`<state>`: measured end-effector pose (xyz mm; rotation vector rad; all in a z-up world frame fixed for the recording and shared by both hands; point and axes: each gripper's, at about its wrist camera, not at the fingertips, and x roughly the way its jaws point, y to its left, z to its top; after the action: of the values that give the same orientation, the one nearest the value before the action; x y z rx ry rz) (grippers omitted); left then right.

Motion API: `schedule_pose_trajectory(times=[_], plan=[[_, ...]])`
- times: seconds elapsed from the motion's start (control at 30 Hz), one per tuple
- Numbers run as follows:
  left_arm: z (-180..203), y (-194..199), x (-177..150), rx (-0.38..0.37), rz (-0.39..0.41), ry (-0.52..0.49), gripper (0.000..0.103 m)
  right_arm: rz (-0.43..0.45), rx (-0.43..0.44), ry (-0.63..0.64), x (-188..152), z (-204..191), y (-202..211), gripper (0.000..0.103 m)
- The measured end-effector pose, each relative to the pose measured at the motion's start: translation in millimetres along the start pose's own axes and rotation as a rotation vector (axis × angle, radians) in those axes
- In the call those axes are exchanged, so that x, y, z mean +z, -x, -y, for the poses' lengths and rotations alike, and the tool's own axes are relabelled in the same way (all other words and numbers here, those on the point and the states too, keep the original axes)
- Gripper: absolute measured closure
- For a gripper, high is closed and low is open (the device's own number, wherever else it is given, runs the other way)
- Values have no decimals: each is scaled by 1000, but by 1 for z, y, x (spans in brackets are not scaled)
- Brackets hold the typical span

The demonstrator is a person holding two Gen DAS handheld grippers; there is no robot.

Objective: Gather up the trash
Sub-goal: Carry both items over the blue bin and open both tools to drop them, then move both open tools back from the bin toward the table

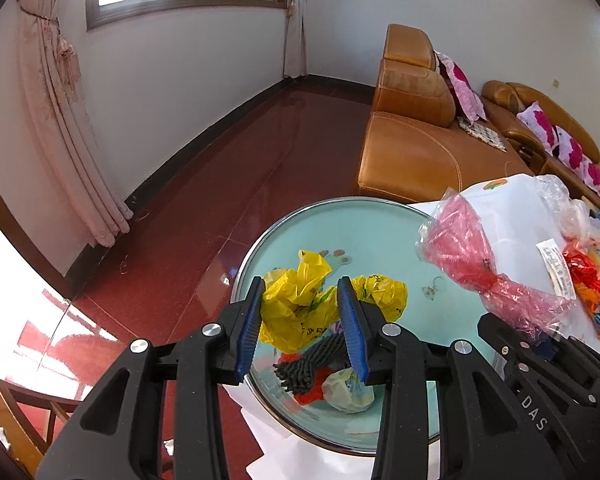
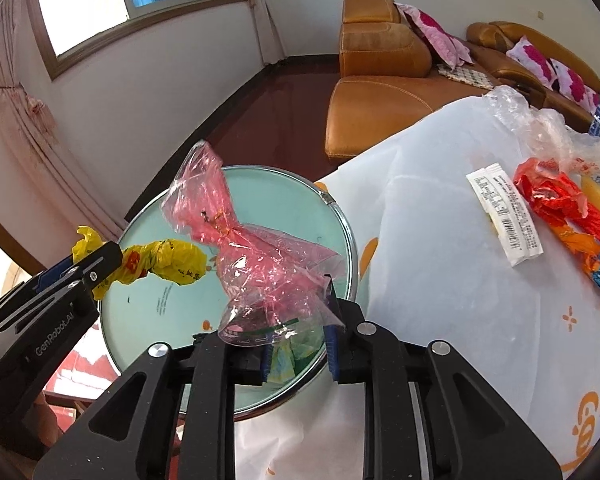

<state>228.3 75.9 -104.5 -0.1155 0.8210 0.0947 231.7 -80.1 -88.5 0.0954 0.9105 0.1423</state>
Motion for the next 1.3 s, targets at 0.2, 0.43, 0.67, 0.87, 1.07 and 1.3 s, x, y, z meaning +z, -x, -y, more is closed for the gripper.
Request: schedule_pose_trajectory(times=[0.2,0.43,0.67,0.87,1.07,1.3], plan=[[-2,0,1,9,-1,3,65,1,16,-1,-2,0,-1,67],[-4,0,2,12,-2,6,65,28,19,8,1,3,9,62],[-3,5,3,27,6,4,62,60,2,-34,0,18,27,58],[4,12,2,49,20,-18,45,84,-17,-19,-5,21,40,44],[11,26,5,76,44,-22,19,128,-59,-49,-9,41,58,27],[26,38,1,82,51,-42,14,158,-52,-118,-17,69,81,22]])
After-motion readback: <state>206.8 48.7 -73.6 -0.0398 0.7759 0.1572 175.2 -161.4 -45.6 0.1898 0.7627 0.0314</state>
